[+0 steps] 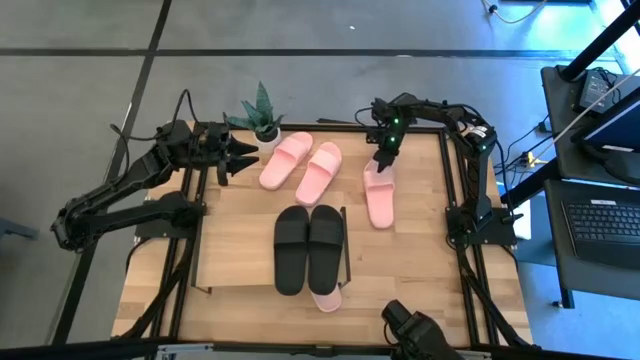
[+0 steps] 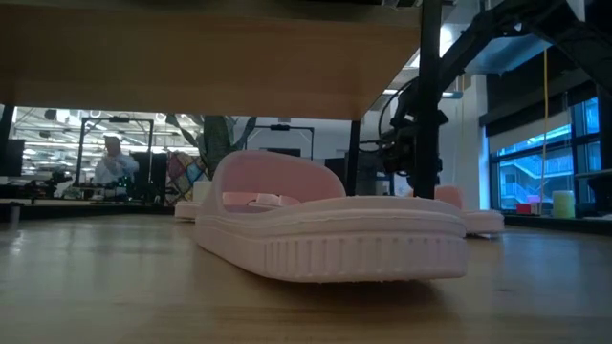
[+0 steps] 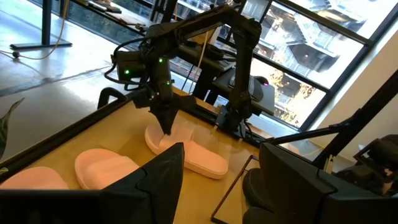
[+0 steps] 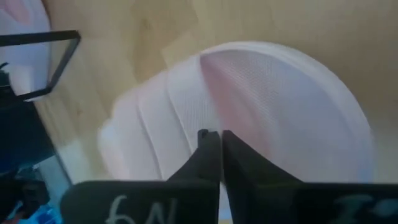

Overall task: Pick and place slides into the shelf
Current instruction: Put the pink slide under the shelf

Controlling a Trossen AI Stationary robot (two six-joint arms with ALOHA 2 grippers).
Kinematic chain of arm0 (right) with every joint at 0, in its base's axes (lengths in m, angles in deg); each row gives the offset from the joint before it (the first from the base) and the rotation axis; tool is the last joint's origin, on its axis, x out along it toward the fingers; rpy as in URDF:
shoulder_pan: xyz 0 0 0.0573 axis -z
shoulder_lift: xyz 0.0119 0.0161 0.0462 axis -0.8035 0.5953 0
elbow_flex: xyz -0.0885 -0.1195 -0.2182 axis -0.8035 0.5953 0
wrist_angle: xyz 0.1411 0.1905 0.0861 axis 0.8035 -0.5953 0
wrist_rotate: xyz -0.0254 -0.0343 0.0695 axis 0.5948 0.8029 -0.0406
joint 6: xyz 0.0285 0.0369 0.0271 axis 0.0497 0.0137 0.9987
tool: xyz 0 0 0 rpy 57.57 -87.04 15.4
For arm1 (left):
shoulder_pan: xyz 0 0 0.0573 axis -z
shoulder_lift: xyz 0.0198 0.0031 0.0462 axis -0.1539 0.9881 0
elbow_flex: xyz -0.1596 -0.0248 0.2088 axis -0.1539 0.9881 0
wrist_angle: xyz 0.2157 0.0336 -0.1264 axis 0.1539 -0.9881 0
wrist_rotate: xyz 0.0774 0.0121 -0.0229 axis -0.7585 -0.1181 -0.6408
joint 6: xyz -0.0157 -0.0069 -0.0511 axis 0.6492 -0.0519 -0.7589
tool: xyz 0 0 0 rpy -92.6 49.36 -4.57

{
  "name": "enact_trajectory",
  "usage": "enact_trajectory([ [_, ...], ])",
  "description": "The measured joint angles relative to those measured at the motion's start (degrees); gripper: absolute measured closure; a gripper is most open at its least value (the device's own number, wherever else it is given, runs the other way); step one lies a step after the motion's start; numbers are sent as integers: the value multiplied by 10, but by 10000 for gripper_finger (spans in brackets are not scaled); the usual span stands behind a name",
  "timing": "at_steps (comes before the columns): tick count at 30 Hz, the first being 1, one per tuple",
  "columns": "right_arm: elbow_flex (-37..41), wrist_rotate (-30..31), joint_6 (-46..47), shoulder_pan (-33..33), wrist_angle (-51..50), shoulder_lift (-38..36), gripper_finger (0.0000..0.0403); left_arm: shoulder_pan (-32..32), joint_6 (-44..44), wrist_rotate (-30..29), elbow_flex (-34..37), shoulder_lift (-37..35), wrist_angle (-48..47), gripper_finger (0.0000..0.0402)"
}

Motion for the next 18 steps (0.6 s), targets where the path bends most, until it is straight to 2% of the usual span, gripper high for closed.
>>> enact_trajectory([
  [6,-80,13,1,0,-65,-2,399,0,0,0,0,0,0,201],
  [13,-275,37,20,0,-151,-4,401,0,0,0,0,0,0,201],
  [18,-418,4,75,-3,-134,-5,401,0,0,0,0,0,0,201],
])
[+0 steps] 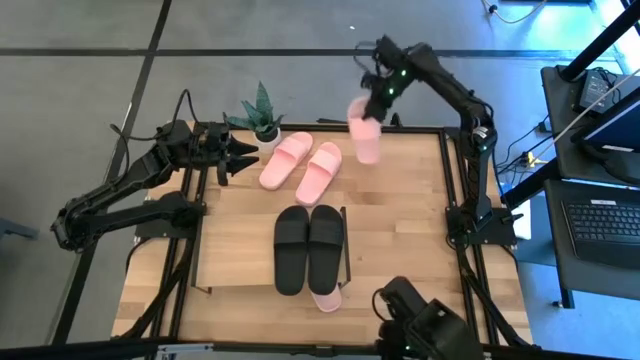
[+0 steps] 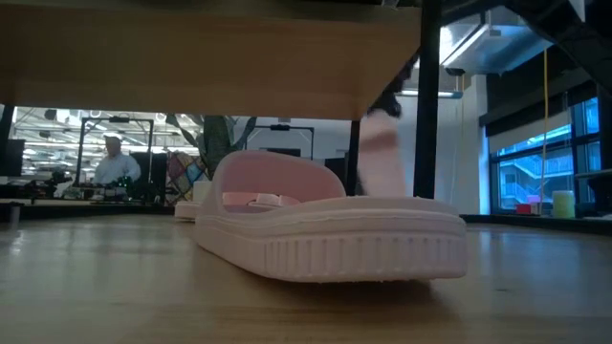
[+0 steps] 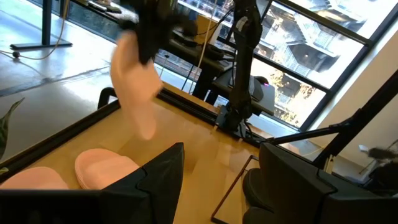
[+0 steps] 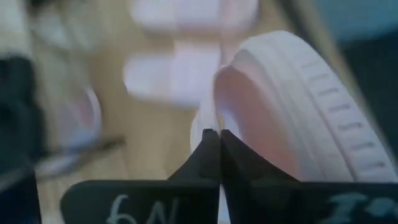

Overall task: Pick and place slides into the shelf
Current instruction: Put the pink slide under the shelf

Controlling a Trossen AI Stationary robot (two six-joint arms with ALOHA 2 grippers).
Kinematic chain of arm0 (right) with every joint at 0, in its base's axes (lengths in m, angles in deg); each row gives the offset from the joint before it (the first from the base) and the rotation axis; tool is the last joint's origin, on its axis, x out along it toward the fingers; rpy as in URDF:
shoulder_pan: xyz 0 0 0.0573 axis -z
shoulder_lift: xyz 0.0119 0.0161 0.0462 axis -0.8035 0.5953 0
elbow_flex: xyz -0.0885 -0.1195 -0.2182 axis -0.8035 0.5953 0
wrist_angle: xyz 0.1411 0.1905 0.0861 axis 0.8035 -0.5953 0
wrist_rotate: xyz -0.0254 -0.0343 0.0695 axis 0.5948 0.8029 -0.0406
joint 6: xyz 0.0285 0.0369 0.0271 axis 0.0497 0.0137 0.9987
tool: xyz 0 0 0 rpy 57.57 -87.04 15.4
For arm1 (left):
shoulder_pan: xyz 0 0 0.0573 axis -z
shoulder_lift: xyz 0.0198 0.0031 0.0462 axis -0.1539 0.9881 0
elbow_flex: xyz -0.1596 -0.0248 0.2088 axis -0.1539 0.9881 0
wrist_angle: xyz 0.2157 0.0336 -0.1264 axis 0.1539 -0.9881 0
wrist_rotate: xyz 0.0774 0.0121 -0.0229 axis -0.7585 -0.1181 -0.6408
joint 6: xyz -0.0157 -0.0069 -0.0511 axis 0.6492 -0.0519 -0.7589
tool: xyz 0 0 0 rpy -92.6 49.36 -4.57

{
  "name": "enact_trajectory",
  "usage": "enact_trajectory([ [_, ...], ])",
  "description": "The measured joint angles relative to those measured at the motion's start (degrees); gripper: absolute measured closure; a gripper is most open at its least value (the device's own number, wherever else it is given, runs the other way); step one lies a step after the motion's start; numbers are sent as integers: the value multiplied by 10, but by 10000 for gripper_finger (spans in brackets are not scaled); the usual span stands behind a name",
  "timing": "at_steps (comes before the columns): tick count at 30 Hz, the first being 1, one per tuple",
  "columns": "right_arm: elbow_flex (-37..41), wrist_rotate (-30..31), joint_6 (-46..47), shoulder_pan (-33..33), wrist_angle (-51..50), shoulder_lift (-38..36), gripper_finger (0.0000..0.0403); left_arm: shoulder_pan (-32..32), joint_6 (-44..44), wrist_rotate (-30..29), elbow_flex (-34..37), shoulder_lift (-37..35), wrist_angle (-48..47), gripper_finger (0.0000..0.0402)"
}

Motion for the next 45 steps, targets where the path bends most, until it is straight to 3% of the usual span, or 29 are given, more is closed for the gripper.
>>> enact_trajectory([
  [6,-120,-78,86,-29,57,-1,401,0,10,0,0,0,0,201],
  [10,-105,-112,149,-64,161,-14,401,0,19,-3,0,0,0,201],
  [20,-104,-122,235,-163,315,24,401,0,19,-3,0,0,-2,201],
  [31,-103,-120,262,-235,389,110,401,1,11,72,0,0,-2,201],
  [45,-103,-123,311,-308,437,167,401,1,-1,102,0,0,-2,201],
])
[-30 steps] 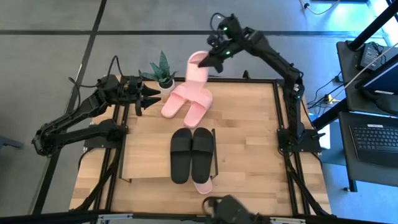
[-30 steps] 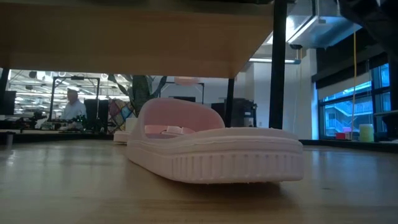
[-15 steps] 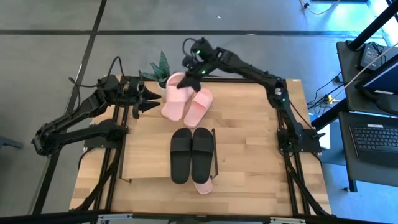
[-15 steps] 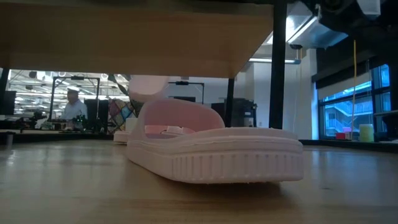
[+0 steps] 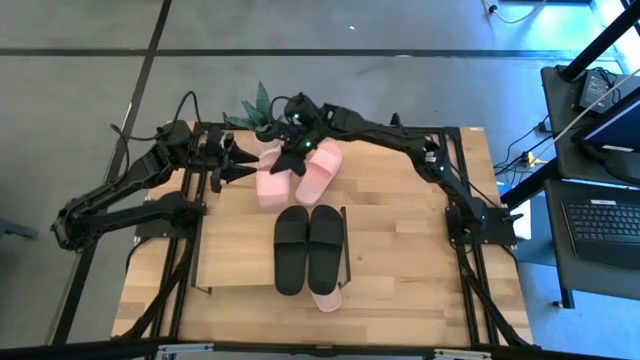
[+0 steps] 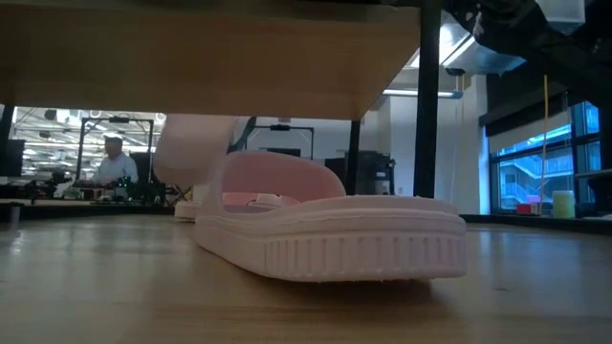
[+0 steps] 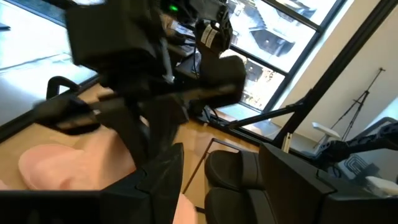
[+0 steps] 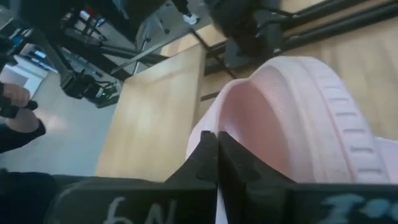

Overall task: Pick and place slides into the shelf
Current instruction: Put the pink slide under the shelf

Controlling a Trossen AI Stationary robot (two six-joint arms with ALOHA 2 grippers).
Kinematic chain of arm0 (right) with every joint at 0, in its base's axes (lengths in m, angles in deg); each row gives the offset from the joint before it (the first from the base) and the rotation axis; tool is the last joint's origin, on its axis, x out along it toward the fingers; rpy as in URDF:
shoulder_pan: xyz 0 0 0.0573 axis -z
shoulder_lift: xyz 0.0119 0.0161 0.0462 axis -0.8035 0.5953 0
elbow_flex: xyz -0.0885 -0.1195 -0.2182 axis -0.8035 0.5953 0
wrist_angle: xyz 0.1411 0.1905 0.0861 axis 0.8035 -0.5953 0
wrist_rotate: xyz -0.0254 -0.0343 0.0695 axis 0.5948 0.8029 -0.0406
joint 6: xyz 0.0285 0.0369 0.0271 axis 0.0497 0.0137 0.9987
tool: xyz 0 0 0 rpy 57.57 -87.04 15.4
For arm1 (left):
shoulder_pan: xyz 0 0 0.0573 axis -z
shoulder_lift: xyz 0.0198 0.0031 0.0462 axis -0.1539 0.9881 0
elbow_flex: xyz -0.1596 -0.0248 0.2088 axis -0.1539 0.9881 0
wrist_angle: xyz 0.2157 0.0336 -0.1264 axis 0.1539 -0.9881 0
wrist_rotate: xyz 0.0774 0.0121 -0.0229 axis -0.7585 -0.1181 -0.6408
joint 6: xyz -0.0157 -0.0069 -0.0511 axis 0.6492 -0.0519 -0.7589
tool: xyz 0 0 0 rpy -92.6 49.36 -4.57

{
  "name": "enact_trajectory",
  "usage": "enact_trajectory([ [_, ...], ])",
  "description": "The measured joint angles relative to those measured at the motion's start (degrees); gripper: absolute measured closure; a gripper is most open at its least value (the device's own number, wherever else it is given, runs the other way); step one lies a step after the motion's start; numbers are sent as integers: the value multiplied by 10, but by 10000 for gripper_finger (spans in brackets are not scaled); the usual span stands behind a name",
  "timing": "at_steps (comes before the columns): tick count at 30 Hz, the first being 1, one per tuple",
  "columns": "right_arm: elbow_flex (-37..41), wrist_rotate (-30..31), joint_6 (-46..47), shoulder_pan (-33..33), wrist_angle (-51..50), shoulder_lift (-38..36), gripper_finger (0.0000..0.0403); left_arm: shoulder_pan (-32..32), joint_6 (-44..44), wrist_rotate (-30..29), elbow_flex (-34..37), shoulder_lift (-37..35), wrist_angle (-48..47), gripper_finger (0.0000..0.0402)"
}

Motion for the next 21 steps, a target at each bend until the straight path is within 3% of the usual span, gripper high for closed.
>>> enact_trajectory([
  [21,0,-16,17,-43,44,74,401,0,-1,17,0,0,-38,201],
])
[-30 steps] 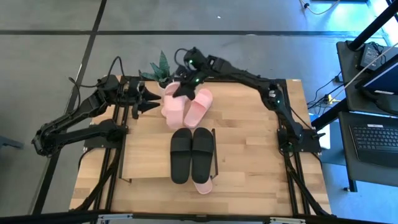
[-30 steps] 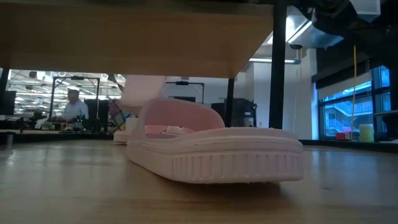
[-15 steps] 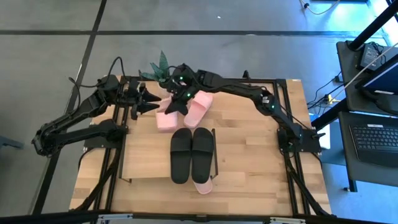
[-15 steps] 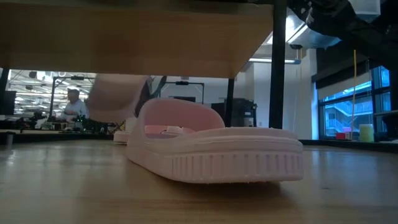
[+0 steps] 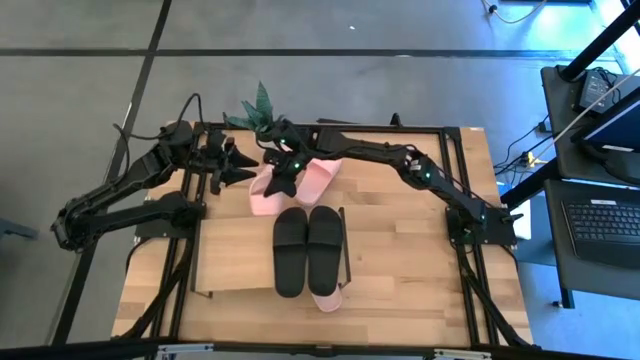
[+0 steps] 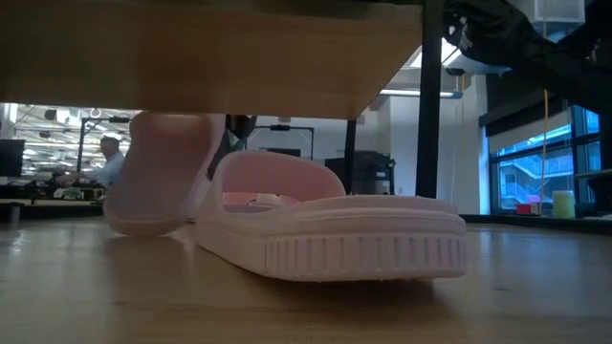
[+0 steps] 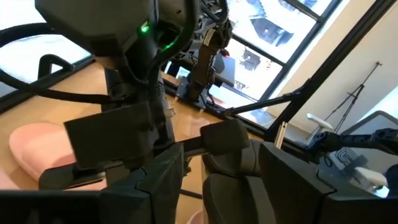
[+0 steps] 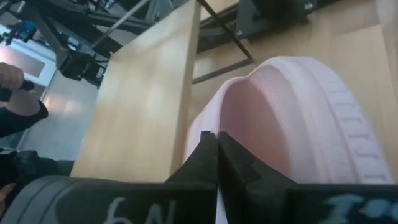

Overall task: Pick and place slides into the shelf
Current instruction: Put the pink slide under the shelf

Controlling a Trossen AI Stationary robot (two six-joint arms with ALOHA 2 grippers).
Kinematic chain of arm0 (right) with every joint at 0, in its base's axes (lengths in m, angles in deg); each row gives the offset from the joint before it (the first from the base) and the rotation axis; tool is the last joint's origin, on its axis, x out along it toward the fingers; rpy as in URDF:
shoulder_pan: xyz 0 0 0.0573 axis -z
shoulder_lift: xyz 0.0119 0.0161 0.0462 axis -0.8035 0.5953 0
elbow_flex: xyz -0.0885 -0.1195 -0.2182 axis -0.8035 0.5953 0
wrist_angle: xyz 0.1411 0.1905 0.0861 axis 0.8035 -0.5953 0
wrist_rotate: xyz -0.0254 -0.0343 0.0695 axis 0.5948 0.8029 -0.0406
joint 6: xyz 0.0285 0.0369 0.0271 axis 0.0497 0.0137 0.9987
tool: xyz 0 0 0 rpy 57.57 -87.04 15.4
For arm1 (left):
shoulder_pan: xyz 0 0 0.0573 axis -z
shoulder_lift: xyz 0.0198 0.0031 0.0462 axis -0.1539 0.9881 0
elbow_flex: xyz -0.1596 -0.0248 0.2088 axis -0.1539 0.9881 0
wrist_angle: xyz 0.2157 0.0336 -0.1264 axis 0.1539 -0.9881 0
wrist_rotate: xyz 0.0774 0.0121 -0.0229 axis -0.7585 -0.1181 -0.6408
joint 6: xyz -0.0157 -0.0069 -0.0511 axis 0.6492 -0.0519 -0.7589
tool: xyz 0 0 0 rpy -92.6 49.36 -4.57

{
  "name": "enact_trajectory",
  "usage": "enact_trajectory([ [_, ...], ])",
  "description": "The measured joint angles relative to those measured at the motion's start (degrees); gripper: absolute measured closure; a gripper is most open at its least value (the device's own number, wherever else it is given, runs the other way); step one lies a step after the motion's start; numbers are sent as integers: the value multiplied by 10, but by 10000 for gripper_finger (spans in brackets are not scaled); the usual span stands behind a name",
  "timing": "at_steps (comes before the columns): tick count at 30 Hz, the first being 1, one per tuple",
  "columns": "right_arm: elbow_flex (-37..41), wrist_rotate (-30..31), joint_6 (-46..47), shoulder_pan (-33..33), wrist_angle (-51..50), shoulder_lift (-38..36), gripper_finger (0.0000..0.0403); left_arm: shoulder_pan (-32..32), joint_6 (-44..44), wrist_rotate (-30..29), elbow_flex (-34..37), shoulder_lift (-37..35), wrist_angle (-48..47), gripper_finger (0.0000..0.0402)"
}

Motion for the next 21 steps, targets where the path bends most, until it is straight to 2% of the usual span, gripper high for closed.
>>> enact_trajectory([
  [11,0,54,-40,-6,0,0,401,0,2,-9,0,0,-13,201],
  [14,0,64,-45,-10,1,0,401,0,7,-62,0,1,-48,201],
  [19,-1,65,-45,-14,7,0,401,0,21,-210,0,2,-144,201],
  [21,-1,65,-45,-14,7,0,401,0,22,-228,0,5,-171,201],
])
